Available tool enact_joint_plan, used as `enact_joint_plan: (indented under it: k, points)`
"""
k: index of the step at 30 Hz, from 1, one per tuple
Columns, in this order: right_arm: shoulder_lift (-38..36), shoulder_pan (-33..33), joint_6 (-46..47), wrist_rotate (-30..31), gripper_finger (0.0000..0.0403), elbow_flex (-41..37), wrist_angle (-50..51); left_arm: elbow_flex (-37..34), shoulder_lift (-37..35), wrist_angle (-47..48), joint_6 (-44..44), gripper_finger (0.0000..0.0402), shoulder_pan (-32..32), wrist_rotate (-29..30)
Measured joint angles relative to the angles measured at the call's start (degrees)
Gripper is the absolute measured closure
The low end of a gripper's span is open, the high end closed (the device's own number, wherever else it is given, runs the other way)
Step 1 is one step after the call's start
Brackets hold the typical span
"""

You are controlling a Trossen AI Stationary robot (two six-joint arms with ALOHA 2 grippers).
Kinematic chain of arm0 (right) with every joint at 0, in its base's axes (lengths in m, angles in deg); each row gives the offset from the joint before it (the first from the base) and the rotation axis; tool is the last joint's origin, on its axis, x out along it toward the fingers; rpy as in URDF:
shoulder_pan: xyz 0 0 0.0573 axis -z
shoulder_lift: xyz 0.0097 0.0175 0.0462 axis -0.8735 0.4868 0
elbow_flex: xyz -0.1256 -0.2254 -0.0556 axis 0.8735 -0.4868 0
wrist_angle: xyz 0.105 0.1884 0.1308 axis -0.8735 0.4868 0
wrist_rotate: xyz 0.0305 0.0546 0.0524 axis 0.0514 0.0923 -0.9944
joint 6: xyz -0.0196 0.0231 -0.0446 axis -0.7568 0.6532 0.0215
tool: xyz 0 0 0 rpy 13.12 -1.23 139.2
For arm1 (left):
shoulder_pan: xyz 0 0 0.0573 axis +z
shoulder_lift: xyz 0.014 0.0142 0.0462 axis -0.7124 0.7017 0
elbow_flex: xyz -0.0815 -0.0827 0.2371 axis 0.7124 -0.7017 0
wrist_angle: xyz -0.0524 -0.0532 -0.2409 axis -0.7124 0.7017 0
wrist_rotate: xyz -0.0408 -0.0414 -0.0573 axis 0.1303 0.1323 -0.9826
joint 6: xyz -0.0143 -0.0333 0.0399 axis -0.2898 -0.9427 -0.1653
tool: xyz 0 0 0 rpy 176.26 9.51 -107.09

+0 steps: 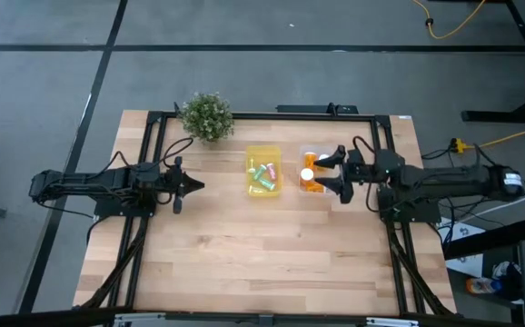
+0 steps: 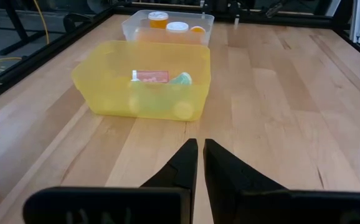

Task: Pick and place medicine bottles into bin by pill shape (circle, oval)
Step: Return to Home Position

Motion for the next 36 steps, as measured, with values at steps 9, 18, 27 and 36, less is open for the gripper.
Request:
enact_joint_plan:
  k: [9, 18, 27, 36]
  points:
    - [-6.4, 8.6, -1.9, -10.9, 0.0104, 0.0, 9.5, 0.0, 0.0, 0.0, 0.0, 0.0379, 0.0, 0.0]
    - [-15.1, 2.5, -5.8, 4.8, 0.0104, -1.0, 19.7, 0.0, 0.0, 0.0, 0.0, 0.0379, 0.0, 0.0]
    - [-22.5, -2.4, -7.6, 9.9, 0.0104, -13.3, 8.7, 0.0, 0.0, 0.0, 0.0, 0.0379, 0.0, 0.0]
    - [-29.7, -2.4, -7.9, 13.8, 0.0104, -14.2, 20.7, 0.0, 0.0, 0.0, 0.0, 0.0379, 0.0, 0.0]
